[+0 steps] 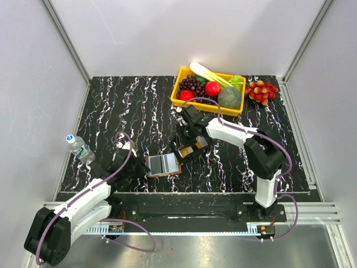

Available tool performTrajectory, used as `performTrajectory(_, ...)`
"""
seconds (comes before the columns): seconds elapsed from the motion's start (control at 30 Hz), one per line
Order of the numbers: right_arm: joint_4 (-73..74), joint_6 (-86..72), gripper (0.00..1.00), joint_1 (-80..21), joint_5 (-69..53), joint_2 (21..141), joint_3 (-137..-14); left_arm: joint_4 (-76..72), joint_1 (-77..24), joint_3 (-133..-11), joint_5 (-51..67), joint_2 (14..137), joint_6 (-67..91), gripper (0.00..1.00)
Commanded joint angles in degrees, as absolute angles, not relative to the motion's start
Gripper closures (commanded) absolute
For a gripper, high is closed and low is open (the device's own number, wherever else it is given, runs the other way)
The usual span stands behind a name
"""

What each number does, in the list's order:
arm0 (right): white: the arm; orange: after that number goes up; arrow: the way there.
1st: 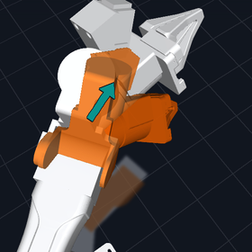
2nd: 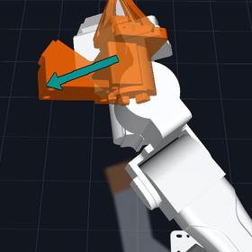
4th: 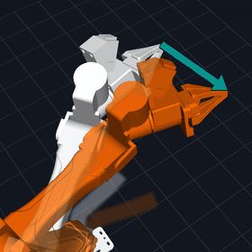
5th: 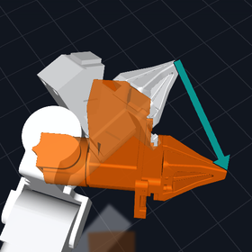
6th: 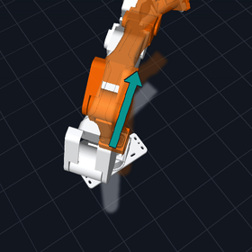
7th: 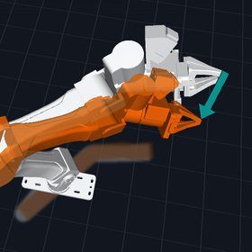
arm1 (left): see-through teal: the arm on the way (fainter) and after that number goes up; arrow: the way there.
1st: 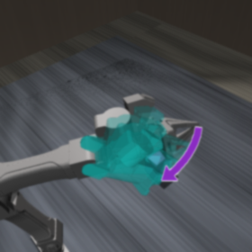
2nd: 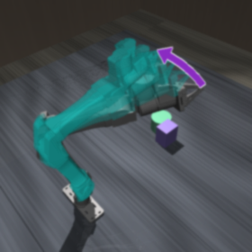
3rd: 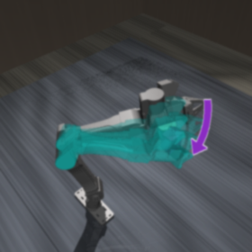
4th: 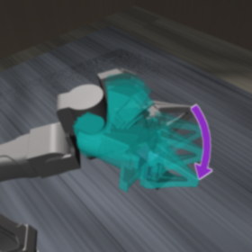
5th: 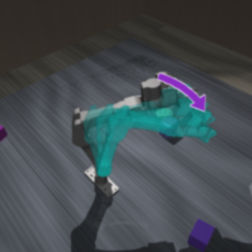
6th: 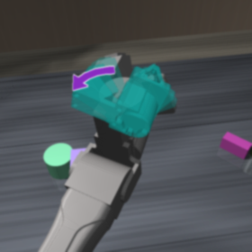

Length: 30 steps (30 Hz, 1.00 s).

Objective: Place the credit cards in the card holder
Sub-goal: Pick up the credit card from the storage box.

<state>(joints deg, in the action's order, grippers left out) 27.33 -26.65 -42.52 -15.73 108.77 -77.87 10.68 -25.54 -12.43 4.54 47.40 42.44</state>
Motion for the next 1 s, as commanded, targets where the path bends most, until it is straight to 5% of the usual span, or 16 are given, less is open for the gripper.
performTrajectory(0.0, 26.01, -27.25, 0.76, -42.1, -16.79, 104.59, -79.45, 8.96, -25.4, -14.33, 5.89, 48.08, 41.66, 0.89)
performTrajectory(0.4, 31.99, -23.21, 0.38, -37.71, 1.65, 104.76, -81.03, 8.88, -25.49, -14.5, 6.07, 48.16, 41.48, 0.9)
performTrajectory(0.73, 35.16, -20.04, 0.23, -35.86, 5.72, 112.49, -83.14, 8.53, -25.4, -14.68, 6.41, 48.6, 41.22, 0.9)
performTrajectory(0.97, 36.56, -21.62, 0.23, -35.68, -1.22, 117.5, -84.29, 7.74, -25.31, -14.85, 6.94, 49.57, 41.13, 0.9)
